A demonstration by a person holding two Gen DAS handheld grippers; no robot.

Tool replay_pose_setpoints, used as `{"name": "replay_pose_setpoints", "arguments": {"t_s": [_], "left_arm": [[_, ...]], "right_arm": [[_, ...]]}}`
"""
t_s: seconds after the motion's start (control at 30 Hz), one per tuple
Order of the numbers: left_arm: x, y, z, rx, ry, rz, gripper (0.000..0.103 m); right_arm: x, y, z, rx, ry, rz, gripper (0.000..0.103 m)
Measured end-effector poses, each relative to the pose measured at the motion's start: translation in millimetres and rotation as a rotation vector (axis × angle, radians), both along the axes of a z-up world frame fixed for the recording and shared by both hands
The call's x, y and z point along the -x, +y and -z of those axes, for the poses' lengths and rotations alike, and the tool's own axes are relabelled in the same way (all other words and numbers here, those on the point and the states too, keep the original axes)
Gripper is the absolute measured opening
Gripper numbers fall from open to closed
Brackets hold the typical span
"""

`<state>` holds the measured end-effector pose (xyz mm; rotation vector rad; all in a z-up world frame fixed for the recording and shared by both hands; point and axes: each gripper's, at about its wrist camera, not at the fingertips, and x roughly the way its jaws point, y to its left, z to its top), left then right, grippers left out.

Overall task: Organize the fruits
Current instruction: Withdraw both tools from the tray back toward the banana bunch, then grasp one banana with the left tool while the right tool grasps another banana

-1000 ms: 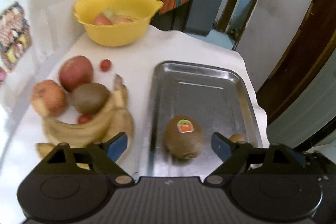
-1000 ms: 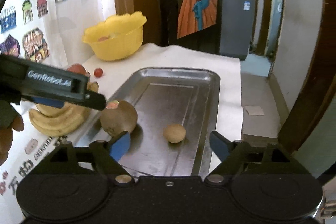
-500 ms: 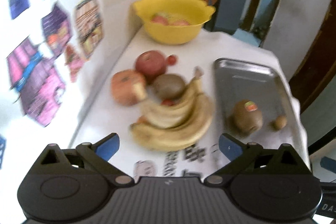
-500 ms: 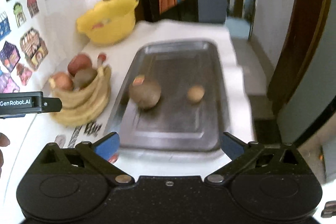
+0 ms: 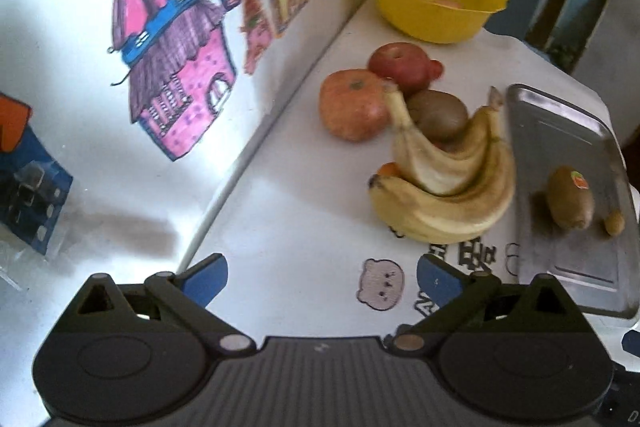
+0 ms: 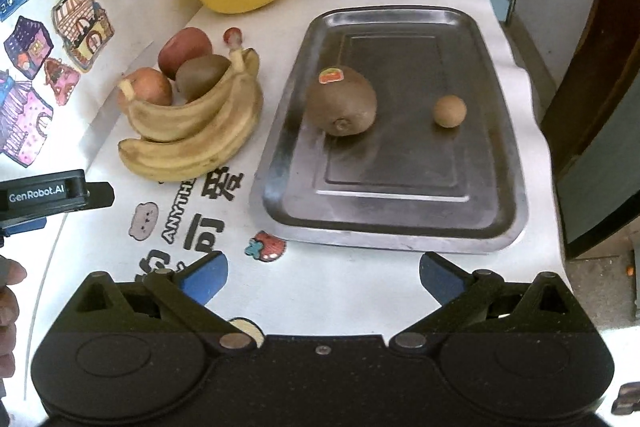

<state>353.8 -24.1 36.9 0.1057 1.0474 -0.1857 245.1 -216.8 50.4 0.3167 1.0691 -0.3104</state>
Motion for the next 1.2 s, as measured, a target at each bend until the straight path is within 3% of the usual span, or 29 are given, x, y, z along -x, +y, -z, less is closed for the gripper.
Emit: {"name": "replay_pose_setpoints", "arguments": {"t_s": [0.3,0.5,0.73,0.93,1.13,1.2], "left_arm": [[-10,-3,-2,0.009,-0.005,-0.018,0.102],[-24,-14,-8,0.036,-0.027,-0.017,0.102],[-39,-34,-13,0.086,-0.062,0.04,0.102],[-57,-47,-9,0.124,-0.062,0.062,0.102],[-72,-52,-2,0.139,-0.06,0.058,0.1],[-76,-53,1,0.138,-0.048,0.059,0.095]], "right_arm": [[-17,2,0,-0.022,-0.019,-0.04,0.102],[-28,-1,1,-0.021,-0.082,-0.073,0.102],[-41,5,-2,0.116,-0.204,-0.237,0.102],[-65,2,1,0.19,-0.272,-0.358,0.094],[-93,-1,15,0.19,-0.261,-0.424,0.085],[-102,-1,18,0.191,-0.252,-0.449,0.08]]}}
